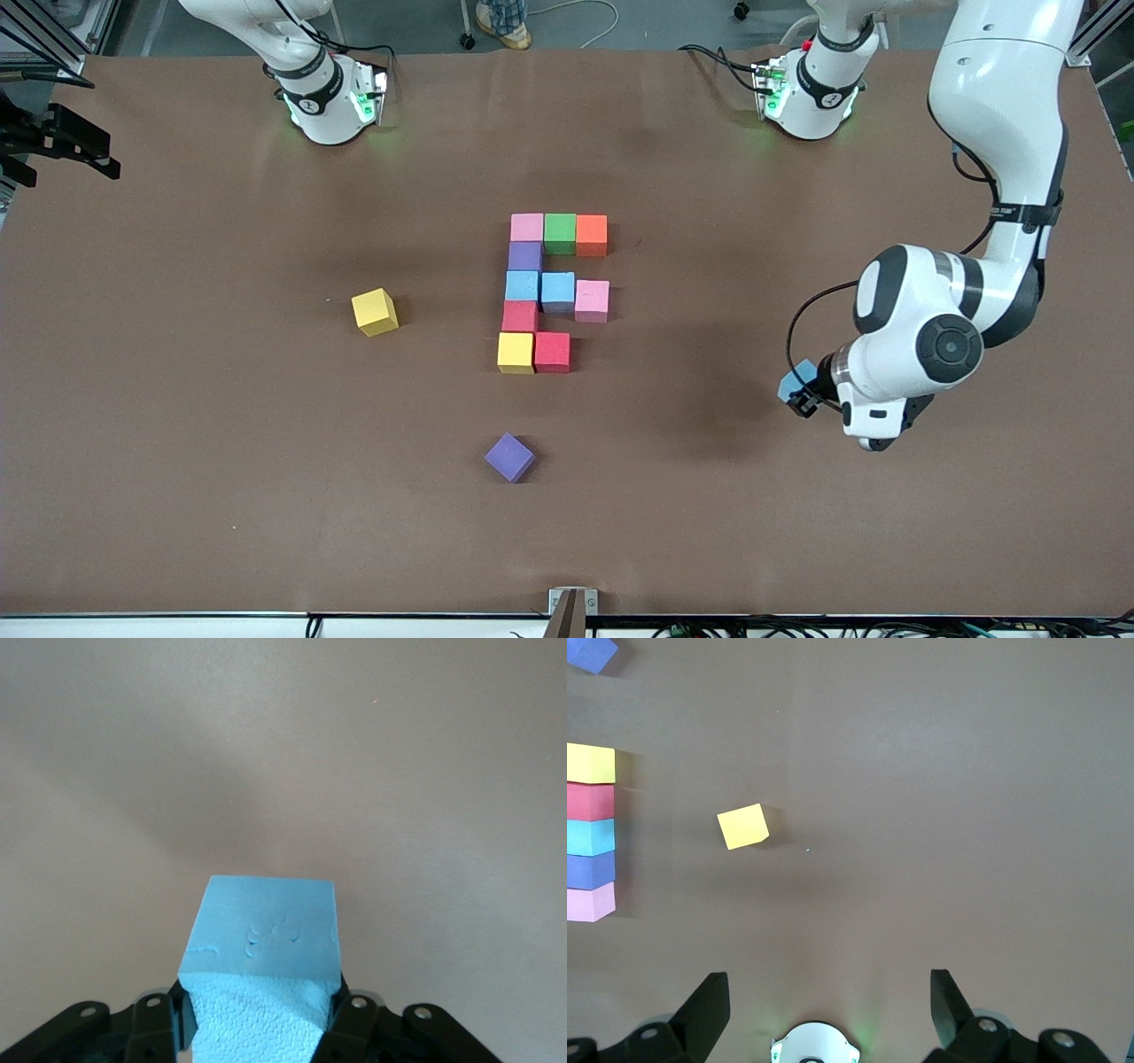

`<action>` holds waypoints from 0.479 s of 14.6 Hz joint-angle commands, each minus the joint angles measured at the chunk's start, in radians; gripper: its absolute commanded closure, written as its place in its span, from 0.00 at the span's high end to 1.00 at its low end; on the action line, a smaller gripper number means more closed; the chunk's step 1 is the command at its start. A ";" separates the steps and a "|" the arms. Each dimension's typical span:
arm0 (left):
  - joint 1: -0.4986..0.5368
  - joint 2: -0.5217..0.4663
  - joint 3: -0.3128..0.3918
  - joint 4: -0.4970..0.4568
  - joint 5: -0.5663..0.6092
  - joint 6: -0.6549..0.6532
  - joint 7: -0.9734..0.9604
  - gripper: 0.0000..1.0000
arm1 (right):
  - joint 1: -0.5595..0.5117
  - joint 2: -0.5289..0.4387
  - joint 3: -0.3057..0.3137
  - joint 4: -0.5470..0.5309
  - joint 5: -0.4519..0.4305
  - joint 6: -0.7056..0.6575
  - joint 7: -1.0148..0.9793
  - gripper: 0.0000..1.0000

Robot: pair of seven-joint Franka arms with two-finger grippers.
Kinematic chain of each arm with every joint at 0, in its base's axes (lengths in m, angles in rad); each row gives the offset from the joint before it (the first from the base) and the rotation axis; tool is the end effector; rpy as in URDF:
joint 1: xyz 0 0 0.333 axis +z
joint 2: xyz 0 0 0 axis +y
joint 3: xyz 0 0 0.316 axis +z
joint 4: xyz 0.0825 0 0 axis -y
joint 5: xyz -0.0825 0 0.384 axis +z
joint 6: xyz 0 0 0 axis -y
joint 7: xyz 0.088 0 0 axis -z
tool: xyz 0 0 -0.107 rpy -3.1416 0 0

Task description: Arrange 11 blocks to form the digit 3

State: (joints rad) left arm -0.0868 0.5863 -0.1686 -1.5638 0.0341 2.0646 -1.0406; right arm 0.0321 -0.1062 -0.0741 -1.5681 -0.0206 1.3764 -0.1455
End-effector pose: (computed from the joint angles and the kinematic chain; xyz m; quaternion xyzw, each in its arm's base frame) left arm 0.6708 -0.1567 0.2998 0.9215 0.3852 -0.0502 0.0025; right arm 0.4993 -0.0259 0.6654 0.9978 0.0505 -0.0433 0.0022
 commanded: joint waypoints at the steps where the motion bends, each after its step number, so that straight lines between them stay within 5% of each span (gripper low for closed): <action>1: -0.039 0.075 0.003 0.083 -0.049 -0.027 -0.148 0.25 | 0.006 -0.017 -0.001 -0.018 -0.015 0.001 0.004 1.00; 7: -0.113 0.173 0.003 0.214 -0.111 -0.023 -0.349 0.23 | 0.006 -0.017 0.001 -0.018 -0.016 0.001 0.006 1.00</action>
State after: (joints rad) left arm -0.1888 0.7114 -0.1694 -1.4333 -0.0445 2.0612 -1.3604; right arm 0.0321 -0.1062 -0.0742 -1.5681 -0.0216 1.3764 -0.1455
